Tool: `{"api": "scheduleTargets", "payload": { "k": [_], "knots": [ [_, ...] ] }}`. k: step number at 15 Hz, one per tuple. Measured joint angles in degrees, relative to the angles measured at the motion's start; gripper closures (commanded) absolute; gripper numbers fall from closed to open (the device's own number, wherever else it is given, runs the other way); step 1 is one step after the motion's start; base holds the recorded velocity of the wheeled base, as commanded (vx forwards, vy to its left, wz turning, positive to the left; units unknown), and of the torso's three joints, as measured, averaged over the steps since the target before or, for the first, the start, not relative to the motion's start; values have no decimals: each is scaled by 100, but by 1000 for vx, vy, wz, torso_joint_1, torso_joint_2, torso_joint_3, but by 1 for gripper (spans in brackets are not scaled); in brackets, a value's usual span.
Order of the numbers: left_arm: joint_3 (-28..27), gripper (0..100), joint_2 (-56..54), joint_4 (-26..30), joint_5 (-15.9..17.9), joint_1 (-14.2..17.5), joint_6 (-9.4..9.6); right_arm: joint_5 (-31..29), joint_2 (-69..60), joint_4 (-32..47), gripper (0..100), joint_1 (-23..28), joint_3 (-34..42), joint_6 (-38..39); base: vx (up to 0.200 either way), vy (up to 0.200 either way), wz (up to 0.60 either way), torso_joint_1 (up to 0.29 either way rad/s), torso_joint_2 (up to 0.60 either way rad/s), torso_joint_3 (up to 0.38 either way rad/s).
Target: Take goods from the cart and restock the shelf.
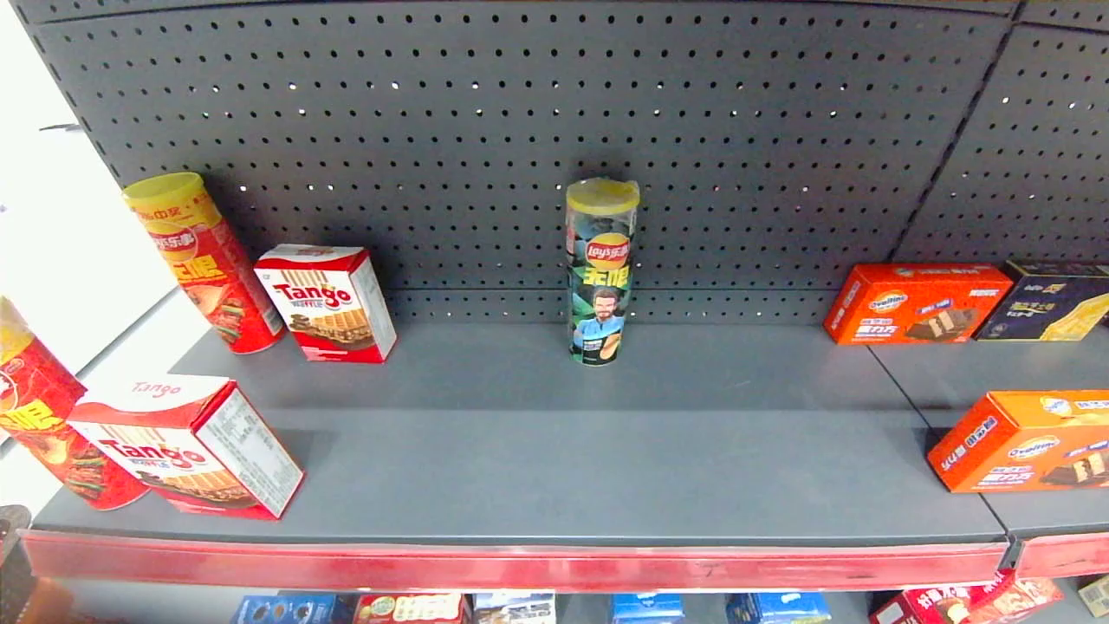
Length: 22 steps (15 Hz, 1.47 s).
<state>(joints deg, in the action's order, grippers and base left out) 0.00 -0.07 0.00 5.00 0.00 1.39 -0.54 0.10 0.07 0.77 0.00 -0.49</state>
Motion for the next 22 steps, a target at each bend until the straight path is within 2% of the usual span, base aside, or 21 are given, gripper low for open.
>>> {"api": "scheduleTargets", "payload": {
  "k": [7, 18, 22],
  "knots": [
    [0, 0, 0, 0, 0, 0, 0, 0, 0, 0, 0, 2, 0, -2, 0, 0, 0, 0, 0, 0],
    [0, 0, 0, 0, -7, 0, -6, -15, 0, 4, 0, 2, 0, -13, 0, 0, 600, 3, 4, 2],
    [0, 0, 0, 0, -7, -2, -2, -15, 0, 0, 0, 2, 0, -2, 0, 0, 0, 0, 0, 0]
  ]
}}
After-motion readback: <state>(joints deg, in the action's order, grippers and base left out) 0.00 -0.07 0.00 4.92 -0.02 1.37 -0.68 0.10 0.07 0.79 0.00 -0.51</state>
